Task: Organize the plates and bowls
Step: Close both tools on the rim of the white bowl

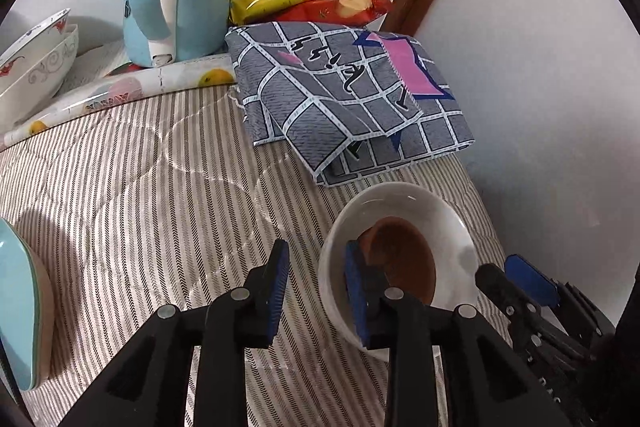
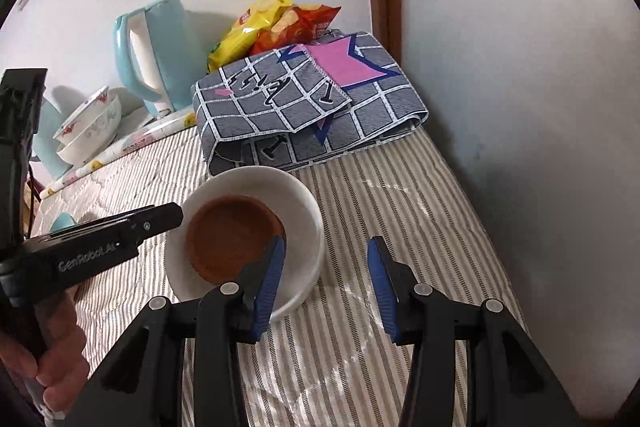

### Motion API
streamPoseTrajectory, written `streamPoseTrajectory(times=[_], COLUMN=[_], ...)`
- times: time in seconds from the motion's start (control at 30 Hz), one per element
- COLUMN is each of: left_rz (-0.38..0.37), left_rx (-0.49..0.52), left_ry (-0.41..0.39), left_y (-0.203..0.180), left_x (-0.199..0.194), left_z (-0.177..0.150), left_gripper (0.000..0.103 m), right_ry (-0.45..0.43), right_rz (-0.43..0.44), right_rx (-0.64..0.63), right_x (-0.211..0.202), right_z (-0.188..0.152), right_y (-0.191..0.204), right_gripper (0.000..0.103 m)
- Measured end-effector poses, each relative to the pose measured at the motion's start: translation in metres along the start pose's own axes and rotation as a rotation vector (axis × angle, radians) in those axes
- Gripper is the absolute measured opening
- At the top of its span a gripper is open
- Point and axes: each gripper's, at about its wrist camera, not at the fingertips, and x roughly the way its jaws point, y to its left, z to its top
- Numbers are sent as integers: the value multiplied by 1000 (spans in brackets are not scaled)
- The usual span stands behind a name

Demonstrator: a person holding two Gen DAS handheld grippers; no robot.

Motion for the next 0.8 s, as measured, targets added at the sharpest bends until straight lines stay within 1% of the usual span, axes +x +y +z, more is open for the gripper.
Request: streamPoseTrajectory(times=[0.1, 0.23, 0.3, 0.37, 0.47, 0.57, 0.67, 0.8], left_rz=[13, 17, 12, 15, 30, 39, 36, 38], left_rx=[10, 18, 17, 21, 34, 39, 29, 24], left_ry=[13, 29, 37, 45, 55, 70, 84, 84], left_y=[1, 3, 3, 3, 0, -1, 0, 0], left_x=[5, 11, 15, 17, 21, 27, 34, 39], left_z=[0, -1, -1, -1, -1, 0, 0, -1], left_gripper=[27, 27, 27, 27, 27, 27, 27, 27], right_ry=[24, 48, 67, 80, 97, 129, 144, 165], right_rz=[-2, -2, -15, -21, -33, -44, -26, -32], right_rx=[5, -10, -13, -5, -6, 2, 9, 2], right_x=[8, 18, 23, 28, 35, 43, 46, 51], right_z=[0, -1, 0, 0, 1, 1, 1, 2], right_y=[3, 10, 12, 12, 12, 11, 10, 11], right_gripper=[39, 35, 30, 28, 21, 19, 19, 19])
